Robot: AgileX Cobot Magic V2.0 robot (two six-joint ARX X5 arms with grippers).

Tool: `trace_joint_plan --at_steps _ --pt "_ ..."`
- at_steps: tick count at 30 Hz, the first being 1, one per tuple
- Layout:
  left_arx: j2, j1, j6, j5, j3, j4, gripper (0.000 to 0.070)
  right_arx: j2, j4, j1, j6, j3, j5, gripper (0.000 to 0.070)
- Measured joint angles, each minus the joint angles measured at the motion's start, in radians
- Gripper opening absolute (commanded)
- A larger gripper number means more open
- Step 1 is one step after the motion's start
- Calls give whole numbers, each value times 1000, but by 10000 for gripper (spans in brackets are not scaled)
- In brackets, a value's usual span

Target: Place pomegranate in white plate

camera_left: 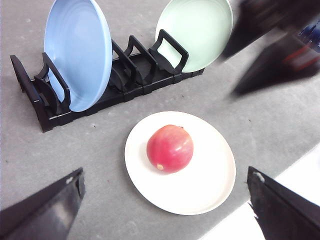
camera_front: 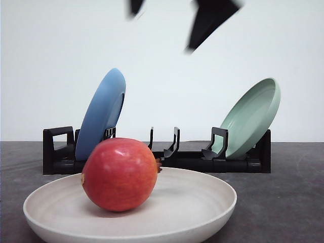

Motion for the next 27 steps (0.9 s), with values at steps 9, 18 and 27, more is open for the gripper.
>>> trace_joint_plan --at_steps 9,18,27 --pt "0 0 -1 -19 0 4 633 -518 84 -156 -7 -219 31 700" --pt "0 0 40 -23 0 119 633 -1038 382 -178 55 -622 27 700" --pt "0 0 164 -28 0 136 504 -1175 420 -178 100 -767 28 675"
